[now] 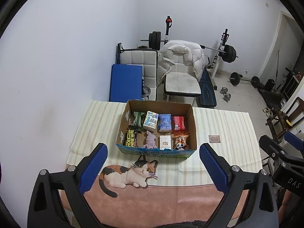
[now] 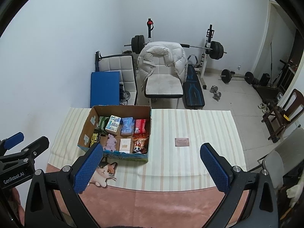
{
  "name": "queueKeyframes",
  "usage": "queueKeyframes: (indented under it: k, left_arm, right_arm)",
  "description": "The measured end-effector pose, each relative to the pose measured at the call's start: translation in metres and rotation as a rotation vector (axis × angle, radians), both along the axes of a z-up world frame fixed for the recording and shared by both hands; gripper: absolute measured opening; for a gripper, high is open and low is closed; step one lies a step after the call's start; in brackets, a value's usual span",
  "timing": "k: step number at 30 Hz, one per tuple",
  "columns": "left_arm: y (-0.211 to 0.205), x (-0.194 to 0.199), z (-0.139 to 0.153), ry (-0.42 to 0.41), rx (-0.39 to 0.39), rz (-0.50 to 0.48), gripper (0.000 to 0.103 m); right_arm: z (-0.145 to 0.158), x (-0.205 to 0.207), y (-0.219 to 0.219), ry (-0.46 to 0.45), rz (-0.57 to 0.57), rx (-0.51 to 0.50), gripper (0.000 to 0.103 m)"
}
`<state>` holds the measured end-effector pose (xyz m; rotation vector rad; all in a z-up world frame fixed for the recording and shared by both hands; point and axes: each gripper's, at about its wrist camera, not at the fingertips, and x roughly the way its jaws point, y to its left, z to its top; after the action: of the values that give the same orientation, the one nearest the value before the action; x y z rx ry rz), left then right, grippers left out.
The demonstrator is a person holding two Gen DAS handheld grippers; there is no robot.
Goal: Organize soft objects
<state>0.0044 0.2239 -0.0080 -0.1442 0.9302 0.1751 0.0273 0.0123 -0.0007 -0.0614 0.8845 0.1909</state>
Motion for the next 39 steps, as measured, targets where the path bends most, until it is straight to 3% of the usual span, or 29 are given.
queueKeyframes:
  k: [39]
  left_arm:
    - [-0.002, 0.008, 0.016, -0.016, 0.014, -0.006, 0.099]
  right_arm:
    - [0.011, 0.0, -0.001, -0.018, 0.003, 0.01, 0.103]
